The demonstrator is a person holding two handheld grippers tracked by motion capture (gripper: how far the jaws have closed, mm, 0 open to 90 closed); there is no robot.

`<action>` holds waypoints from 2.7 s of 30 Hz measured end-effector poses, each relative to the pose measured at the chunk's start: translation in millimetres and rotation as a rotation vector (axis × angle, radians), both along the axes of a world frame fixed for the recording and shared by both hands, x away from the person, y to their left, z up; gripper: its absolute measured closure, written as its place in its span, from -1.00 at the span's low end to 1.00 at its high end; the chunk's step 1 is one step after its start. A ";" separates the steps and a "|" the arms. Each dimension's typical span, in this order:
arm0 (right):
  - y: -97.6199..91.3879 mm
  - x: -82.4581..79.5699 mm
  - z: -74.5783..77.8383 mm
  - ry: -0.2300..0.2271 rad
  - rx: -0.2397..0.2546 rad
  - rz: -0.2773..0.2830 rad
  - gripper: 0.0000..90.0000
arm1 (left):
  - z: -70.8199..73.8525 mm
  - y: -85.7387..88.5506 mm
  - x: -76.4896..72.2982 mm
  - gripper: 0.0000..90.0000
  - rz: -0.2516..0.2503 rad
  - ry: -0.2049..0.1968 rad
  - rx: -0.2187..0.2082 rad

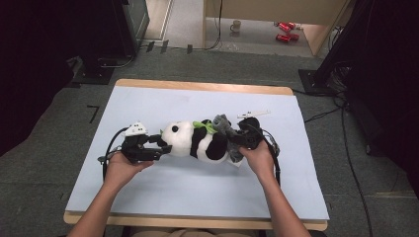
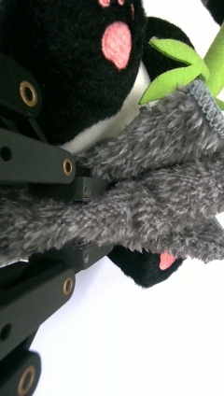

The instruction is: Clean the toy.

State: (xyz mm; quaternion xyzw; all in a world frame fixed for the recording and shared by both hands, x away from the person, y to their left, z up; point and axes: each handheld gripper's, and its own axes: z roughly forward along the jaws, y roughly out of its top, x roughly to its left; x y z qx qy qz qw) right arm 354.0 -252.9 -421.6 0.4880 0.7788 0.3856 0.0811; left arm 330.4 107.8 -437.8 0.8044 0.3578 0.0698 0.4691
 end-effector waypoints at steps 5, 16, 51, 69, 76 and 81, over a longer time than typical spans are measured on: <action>-0.2 2.9 1.1 0.002 -0.002 -0.003 0.68 | -6.9 -4.3 4.8 -0.30 0.016 -0.019 -0.047; 1.2 2.3 0.8 0.003 -0.003 -0.009 0.68 | -17.6 -28.1 -0.8 -0.60 0.047 -0.105 0.048; 47.7 24.3 113.2 -0.020 -0.013 0.028 0.68 | 0.0 -30.5 -3.0 0.12 0.097 0.050 -0.049; 149.5 37.3 98.2 0.041 0.015 0.178 0.68 | 2.5 -29.0 -1.9 0.11 0.098 0.050 -0.061; 165.6 40.8 59.0 0.127 -0.036 0.179 0.68 | 0.4 -30.4 -2.7 0.11 0.098 0.039 -0.042; 155.4 39.0 54.3 0.061 -0.142 0.164 0.69 | -1.2 -32.1 -1.7 0.14 0.101 0.053 -0.034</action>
